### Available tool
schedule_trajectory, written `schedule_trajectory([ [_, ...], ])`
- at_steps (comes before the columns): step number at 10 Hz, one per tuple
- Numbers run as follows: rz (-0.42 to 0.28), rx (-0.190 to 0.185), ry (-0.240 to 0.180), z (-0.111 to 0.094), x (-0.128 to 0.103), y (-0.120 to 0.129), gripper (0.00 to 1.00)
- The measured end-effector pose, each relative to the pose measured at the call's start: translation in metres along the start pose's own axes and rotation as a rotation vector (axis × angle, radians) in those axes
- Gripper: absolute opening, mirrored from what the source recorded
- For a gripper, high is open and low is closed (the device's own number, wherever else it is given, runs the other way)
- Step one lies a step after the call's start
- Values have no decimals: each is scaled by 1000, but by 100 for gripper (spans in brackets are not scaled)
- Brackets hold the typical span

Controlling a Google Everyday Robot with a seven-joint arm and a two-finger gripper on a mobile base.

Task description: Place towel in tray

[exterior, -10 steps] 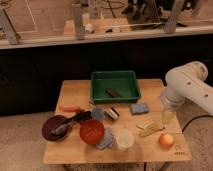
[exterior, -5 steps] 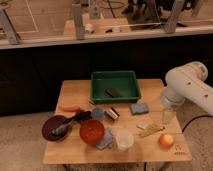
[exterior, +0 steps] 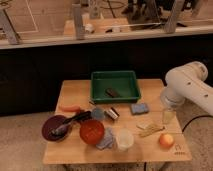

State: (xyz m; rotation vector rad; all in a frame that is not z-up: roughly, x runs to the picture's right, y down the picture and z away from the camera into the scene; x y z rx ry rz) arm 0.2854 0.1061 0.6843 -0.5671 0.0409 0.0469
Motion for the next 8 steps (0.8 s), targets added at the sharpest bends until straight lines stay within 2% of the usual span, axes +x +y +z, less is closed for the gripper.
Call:
schedule_trajectory([
  [6, -5, -1, -6, 0, -1, 0, 80],
  [8, -46, -27, -59, 1, -21, 5, 80],
])
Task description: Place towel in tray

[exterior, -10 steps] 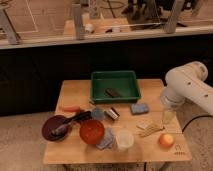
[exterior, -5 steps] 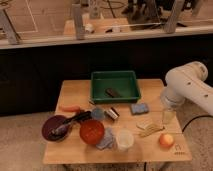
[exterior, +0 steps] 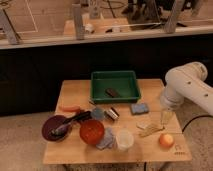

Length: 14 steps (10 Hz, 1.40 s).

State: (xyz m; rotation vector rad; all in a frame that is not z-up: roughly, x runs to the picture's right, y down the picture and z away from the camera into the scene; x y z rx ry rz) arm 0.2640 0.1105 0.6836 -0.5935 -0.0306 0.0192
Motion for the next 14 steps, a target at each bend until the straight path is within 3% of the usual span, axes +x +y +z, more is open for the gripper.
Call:
schedule_trajectory([
  [6, -120, -36, -122, 10, -130, 15, 80],
  [7, -129, -41, -135, 10, -139, 16, 80],
  [11, -117, -42, -141, 10, -138, 14, 80],
  [14, 56, -109, -195, 24, -137, 14, 80],
])
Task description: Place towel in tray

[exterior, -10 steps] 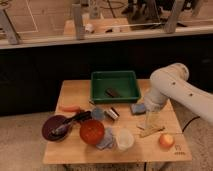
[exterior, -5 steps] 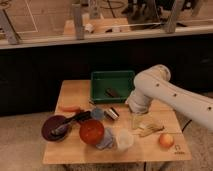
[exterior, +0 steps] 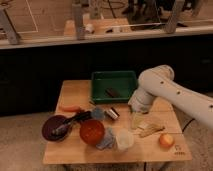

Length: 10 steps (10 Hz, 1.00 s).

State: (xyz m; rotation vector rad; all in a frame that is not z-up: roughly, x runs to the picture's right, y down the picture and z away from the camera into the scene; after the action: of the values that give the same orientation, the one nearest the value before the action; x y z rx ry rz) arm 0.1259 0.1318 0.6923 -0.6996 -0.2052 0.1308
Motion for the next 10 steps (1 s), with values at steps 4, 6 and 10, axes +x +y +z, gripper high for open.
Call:
schedule_trajectory([
  [4, 85, 11, -64, 32, -30, -1, 80],
  [6, 74, 34, -99, 42, -37, 1, 80],
  [10, 65, 15, -114, 67, -49, 11, 80],
])
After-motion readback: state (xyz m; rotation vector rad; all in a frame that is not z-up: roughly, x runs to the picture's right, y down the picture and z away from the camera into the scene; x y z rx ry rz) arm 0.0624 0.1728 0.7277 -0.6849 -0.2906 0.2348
